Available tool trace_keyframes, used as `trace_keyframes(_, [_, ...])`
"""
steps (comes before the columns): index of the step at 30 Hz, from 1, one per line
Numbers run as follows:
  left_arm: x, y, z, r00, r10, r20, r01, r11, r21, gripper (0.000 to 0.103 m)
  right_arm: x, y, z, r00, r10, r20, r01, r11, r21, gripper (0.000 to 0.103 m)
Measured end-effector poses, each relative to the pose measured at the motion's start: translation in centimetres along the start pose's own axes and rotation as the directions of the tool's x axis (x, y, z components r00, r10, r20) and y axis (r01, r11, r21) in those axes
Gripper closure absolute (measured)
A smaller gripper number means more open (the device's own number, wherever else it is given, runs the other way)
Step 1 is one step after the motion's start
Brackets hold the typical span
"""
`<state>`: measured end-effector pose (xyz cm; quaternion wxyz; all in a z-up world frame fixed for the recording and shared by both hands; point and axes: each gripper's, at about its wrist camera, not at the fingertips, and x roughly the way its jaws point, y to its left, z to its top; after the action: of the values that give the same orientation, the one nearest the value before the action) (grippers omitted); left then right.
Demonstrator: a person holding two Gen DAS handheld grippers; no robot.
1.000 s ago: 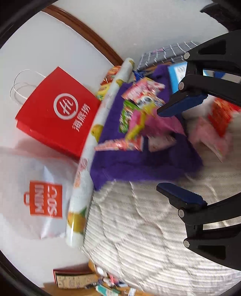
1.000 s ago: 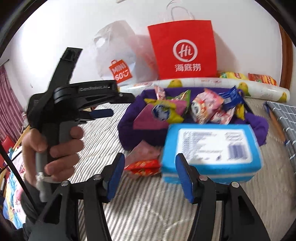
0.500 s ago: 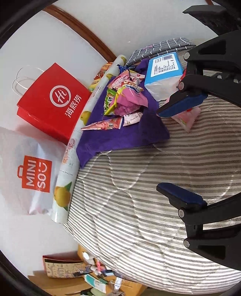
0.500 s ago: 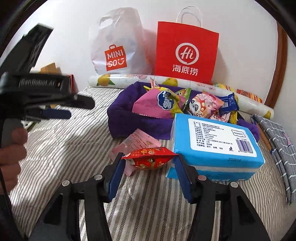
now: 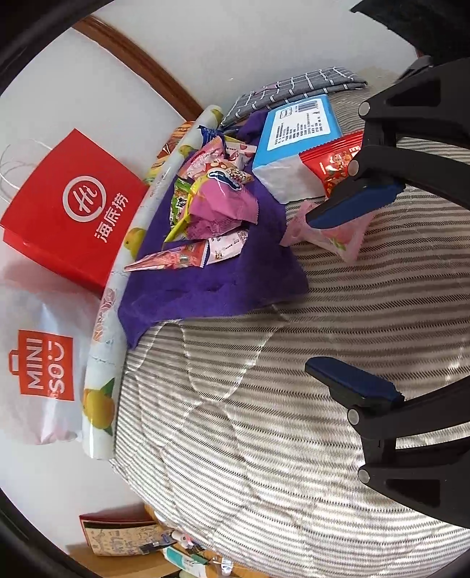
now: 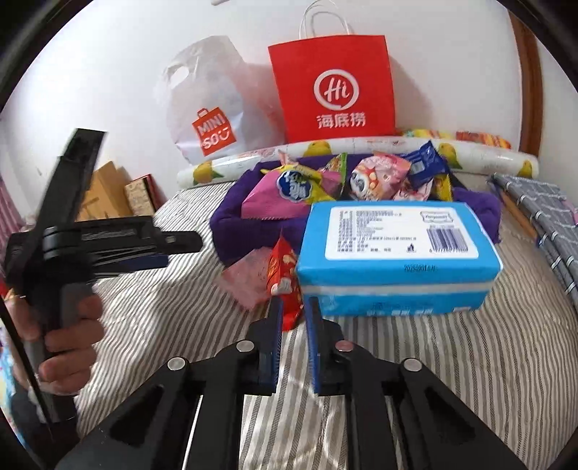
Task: Organize snacks
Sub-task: 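Move both tools back toward the remaining snacks on the bed, then grasp the red packet with the right tool while the left tool grasps a pink packet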
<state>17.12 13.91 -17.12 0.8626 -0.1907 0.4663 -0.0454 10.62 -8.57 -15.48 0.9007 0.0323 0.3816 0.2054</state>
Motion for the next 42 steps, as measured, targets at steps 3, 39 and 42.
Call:
trace_keyframes(3, [-0.1, 0.1, 0.2, 1.000, -0.004, 0.009, 0.004, 1.000, -0.011, 0.031, -0.1, 0.2, 0.0, 1.000, 0.031, 0.000, -0.031, 1.000, -0.002, 0.079])
trace_keyframes(39, [5.2, -7.1, -1.6, 0.994, 0.087, -0.062, -0.068, 0.963, 0.261, 0.032, -5.4, -10.4, -3.8, 0.981, -0.155, -0.117, 0.168, 0.980, 0.109, 0.092])
trace_keyframes(42, [5.7, -8.0, -2.0, 0.987, 0.160, -0.029, -0.143, 0.942, 0.304, 0.033, -5.3, -11.3, -3.9, 0.975, -0.192, -0.115, 0.202, 0.976, 0.082, 0.073])
